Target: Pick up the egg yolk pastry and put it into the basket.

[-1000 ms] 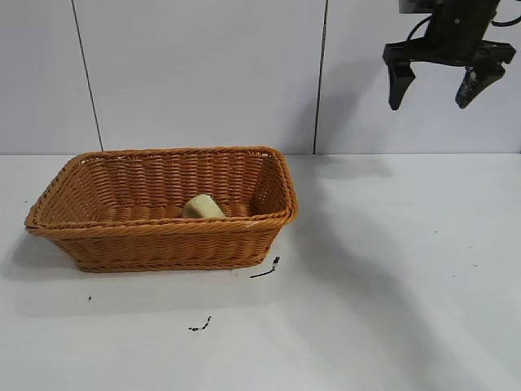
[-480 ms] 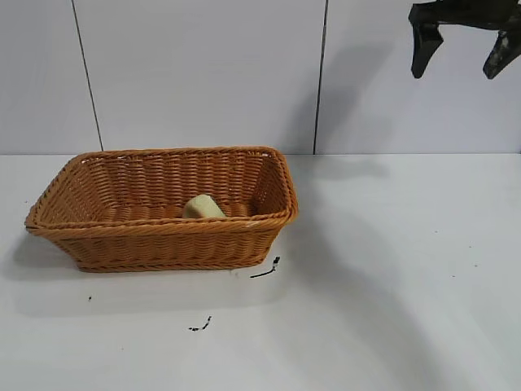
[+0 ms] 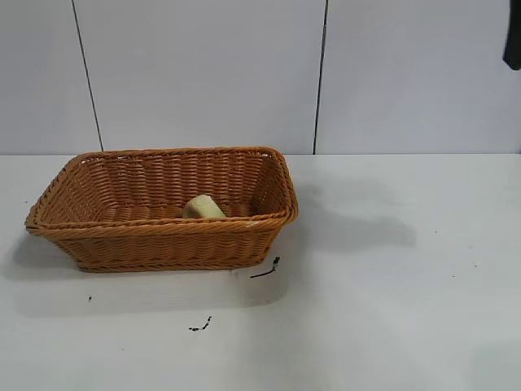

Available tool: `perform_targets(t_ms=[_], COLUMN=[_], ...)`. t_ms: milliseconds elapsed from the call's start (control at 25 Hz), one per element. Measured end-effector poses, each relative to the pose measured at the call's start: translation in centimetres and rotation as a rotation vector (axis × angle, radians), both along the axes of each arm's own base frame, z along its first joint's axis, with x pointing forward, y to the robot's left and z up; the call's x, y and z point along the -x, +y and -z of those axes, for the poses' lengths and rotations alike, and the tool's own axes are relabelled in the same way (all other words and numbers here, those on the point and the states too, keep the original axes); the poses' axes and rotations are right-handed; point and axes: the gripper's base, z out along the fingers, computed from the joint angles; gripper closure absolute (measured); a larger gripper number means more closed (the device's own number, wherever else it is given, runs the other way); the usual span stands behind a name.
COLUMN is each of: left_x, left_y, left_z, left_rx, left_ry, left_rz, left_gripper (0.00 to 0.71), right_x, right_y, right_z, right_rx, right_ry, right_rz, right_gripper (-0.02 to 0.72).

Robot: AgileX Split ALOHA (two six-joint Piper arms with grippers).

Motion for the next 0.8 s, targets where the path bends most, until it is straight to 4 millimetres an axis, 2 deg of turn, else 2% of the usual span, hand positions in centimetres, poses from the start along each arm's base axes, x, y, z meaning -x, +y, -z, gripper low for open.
perform_targets(t_ms=[160, 360, 640, 800], left_x=[0.0, 0.0, 0.0, 0.0], left_y=[0.0, 0.0, 0.0, 0.0], left_z=[0.0, 0.0, 0.0, 0.0], left_rx=[0.0, 0.0, 0.0, 0.0], left_ry=[0.0, 0.0, 0.0, 0.0], left_rz=[0.0, 0.0, 0.0, 0.0], left_gripper=[0.014, 0.014, 0.014, 0.014], right_x=[5.9, 11.3, 16.1, 16.9], right_y=[0.0, 0.0, 0.1, 0.0], right_z=[2.3, 3.8, 3.1, 3.1], right_rx=[0.001, 0.002, -0.002, -0.005], right_ry=[-0.116, -0.412, -0.759, -0.808], right_rz=[0.0, 0.0, -0.015, -0.022], right_gripper=[0.01, 0.01, 0.01, 0.01])
